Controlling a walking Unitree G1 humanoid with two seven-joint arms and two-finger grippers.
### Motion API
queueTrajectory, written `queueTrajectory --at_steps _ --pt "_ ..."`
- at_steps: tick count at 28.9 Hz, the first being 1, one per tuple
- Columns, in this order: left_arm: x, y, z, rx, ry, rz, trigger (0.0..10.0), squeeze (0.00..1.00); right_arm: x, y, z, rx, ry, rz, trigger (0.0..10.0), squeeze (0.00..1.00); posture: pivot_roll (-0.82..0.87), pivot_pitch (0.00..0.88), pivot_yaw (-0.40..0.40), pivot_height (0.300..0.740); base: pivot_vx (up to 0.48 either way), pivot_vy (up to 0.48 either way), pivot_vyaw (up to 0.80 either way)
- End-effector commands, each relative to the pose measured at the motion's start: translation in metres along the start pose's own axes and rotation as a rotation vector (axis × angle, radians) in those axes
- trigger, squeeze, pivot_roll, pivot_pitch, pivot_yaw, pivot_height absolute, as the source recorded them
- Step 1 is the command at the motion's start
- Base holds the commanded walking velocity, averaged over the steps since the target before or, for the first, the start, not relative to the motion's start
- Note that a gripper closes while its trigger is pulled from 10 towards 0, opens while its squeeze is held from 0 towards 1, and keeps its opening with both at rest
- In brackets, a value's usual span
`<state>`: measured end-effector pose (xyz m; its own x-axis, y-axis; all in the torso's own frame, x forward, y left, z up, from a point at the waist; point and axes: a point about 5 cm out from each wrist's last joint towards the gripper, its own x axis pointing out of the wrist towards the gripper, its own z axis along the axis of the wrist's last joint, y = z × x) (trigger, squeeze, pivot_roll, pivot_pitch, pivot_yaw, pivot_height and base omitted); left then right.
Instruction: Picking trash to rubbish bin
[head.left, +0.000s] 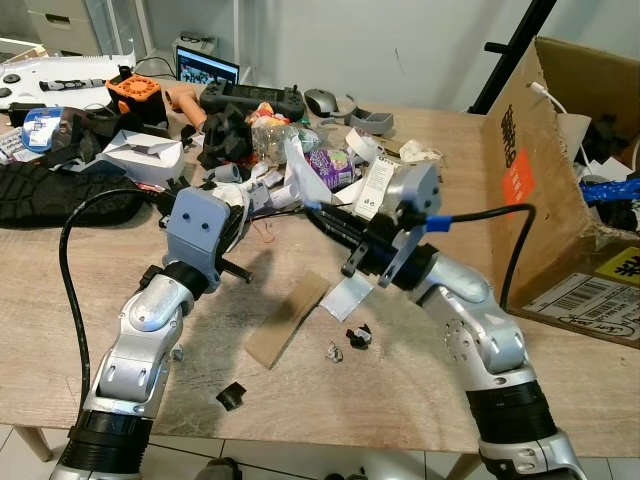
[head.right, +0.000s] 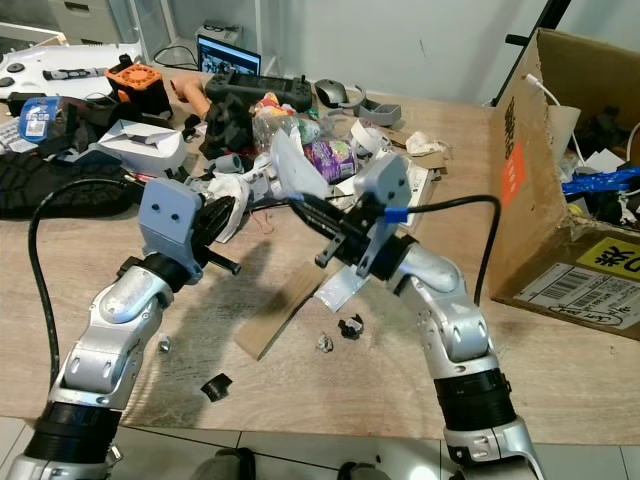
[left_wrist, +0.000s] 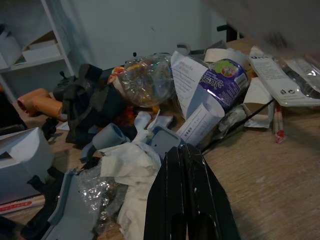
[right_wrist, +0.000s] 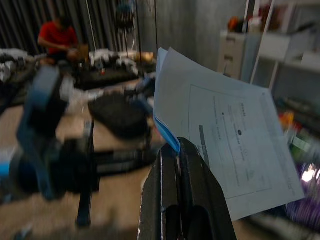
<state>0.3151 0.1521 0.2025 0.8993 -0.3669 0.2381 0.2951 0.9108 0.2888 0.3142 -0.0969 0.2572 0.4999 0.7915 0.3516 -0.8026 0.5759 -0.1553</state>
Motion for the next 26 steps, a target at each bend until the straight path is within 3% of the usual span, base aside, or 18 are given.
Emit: queueTrajectory --at_steps 1,4,6,7,8,10,11,12,13,16,17,18,19,20,23,25,26 --pt "-0.003 -0.003 -0.002 -0.015 -0.002 -0.002 10.0 0.0 0.001 -0.003 0.017 -0.025 -0.053 0.001 0.0 0.0 0.03 0.172 -0.055 0.74 0.0 0.0 0.0" --pt "0.0 -0.002 -0.001 -0.009 -0.009 0.004 10.0 0.0 0.001 -0.021 0.037 -0.169 -0.069 -0.06 0.0 0.0 0.03 0.191 -0.061 0.74 0.0 0.0 0.0" --pt "0.002 -0.005 0.004 -0.03 -0.036 0.001 10.0 0.0 -0.006 -0.042 0.049 -0.303 -0.042 -0.141 0.0 0.0 0.02 0.173 -0.054 0.74 0.0 0.0 0.0" --pt "0.003 -0.007 0.006 -0.038 -0.048 -0.007 10.0 0.0 -0.01 -0.054 0.056 -0.346 -0.04 -0.186 0.0 0.0 0.02 0.173 -0.054 0.74 0.0 0.0 0.0" --pt "0.003 -0.007 0.006 -0.038 -0.048 -0.007 10.0 0.0 -0.01 -0.054 0.056 -0.346 -0.04 -0.186 0.0 0.0 0.02 0.173 -0.054 0.74 0.0 0.0 0.0" --pt "0.006 -0.011 0.006 -0.04 -0.052 -0.017 10.0 0.0 -0.02 -0.079 0.07 -0.41 -0.028 -0.28 0.0 0.0 0.02 0.188 -0.058 0.74 0.0 0.0 0.0" --pt "0.006 -0.011 0.005 -0.04 -0.05 -0.018 10.0 0.0 -0.027 -0.09 0.074 -0.421 -0.015 -0.321 0.0 0.0 0.01 0.19 -0.061 0.74 0.0 0.0 0.0" --pt "0.006 -0.011 0.005 -0.04 -0.05 -0.018 10.0 0.0 -0.027 -0.09 0.074 -0.421 -0.015 -0.321 0.0 0.0 0.01 0.19 -0.061 0.74 0.0 0.0 0.0" --pt "0.006 -0.012 0.005 -0.047 -0.049 -0.013 10.0 0.0 -0.036 -0.103 0.08 -0.442 0.005 -0.39 0.0 0.0 0.01 0.179 -0.061 0.74 0.0 0.0 0.0" --pt "0.006 -0.012 0.005 -0.053 -0.049 -0.01 10.0 0.0 -0.043 -0.111 0.084 -0.453 0.017 -0.435 0.0 0.0 0.01 0.179 -0.061 0.74 0.0 0.0 0.0" --pt "0.006 -0.013 0.004 -0.055 -0.048 -0.01 10.0 0.0 -0.055 -0.124 0.09 -0.466 0.034 -0.521 0.0 0.0 0.0 0.193 -0.068 0.74 0.0 0.0 0.0" --pt "0.005 -0.014 0.002 -0.053 -0.044 -0.013 10.0 0.0 -0.078 -0.144 0.097 -0.449 0.047 -0.663 0.0 0.0 0.0 0.193 -0.068 0.74 0.0 0.0 0.0" --pt "0.004 -0.015 0.002 -0.055 -0.04 -0.013 10.0 0.0 -0.092 -0.153 0.1 -0.45 0.059 -0.74 0.0 0.0 0.0 0.198 -0.067 0.74 0.0 0.0 0.0" --pt "0.004 -0.015 0.002 -0.055 -0.04 -0.013 10.0 0.0 -0.092 -0.153 0.1 -0.45 0.059 -0.74 0.0 0.0 0.0 0.198 -0.067 0.74 0.0 0.0 0.0" --pt "0.003 -0.016 0.0 -0.056 -0.034 -0.017 10.0 0.0 -0.12 -0.167 0.107 -0.472 0.083 -0.878 0.0 0.0 0.0 0.215 -0.07 0.74 0.0 0.0 0.0" --pt "0.003 -0.016 0.0 -0.054 -0.033 -0.02 10.0 0.0 -0.125 -0.17 0.107 -0.474 0.088 -0.904 0.0 0.0 0.0 0.214 -0.068 0.74 0.0 0.0 0.0" --pt "0.002 -0.016 0.0 -0.054 -0.032 -0.021 10.0 0.0 -0.133 -0.174 0.108 -0.467 0.089 -0.95 3.3 0.0 0.0 0.208 -0.065 0.74 0.0 0.0 0.0"
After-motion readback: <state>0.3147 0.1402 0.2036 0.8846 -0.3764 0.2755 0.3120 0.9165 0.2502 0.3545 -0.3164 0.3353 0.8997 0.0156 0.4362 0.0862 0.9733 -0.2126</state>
